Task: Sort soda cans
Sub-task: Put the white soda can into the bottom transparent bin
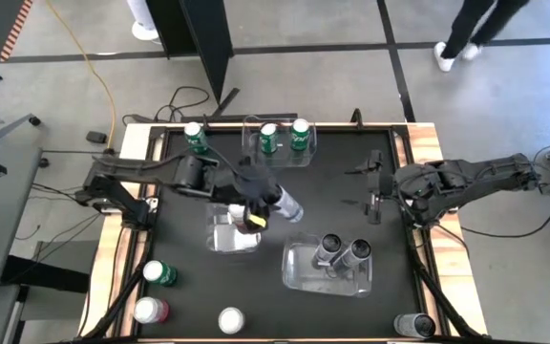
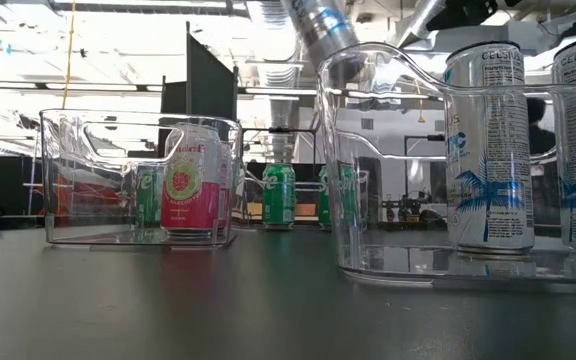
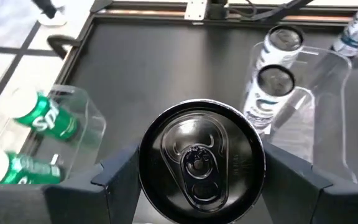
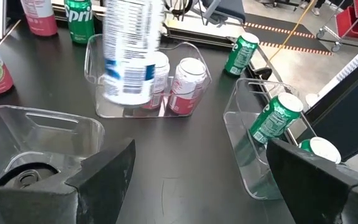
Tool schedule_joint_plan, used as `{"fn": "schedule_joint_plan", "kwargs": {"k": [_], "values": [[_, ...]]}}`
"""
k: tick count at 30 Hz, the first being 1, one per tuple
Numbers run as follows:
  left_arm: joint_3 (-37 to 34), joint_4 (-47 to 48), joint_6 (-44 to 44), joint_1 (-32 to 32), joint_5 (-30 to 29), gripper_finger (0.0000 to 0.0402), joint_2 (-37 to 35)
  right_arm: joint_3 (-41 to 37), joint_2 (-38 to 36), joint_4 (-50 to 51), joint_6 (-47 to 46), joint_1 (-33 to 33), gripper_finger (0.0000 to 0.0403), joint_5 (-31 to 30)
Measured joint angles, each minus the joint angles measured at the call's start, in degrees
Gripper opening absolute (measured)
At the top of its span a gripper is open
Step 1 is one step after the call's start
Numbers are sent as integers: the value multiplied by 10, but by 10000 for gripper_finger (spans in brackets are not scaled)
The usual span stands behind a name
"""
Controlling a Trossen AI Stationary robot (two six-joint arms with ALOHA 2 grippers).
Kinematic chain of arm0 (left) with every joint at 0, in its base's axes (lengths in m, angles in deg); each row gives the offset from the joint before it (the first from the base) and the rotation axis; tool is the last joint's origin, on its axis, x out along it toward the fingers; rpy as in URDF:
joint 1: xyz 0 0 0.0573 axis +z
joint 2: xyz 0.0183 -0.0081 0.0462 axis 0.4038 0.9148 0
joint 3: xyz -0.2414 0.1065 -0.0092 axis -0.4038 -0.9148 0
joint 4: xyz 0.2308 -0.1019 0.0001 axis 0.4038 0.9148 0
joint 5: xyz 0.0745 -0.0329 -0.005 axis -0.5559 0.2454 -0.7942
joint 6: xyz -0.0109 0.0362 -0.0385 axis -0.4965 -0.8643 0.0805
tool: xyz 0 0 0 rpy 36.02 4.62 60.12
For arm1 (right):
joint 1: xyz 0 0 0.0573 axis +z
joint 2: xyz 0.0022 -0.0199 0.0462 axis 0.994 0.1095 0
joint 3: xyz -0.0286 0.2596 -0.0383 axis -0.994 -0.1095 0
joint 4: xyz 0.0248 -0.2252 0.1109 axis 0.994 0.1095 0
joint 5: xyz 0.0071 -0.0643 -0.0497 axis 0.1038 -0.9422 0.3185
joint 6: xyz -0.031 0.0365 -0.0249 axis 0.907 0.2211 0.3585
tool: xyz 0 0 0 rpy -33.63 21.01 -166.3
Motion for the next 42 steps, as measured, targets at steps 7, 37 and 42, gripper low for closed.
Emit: {"fn": "schedule_joint_plan", "kwargs": {"k": [7,37,42], "values": [[110,46,-20,-33,10,259,83,0,0,1,0,0,379,0],[158,69,22,-61,39,259,232,0,0,2,-22,0,379,0],[159,68,26,-59,35,259,244,0,0,2,-23,1,379,0]]}}
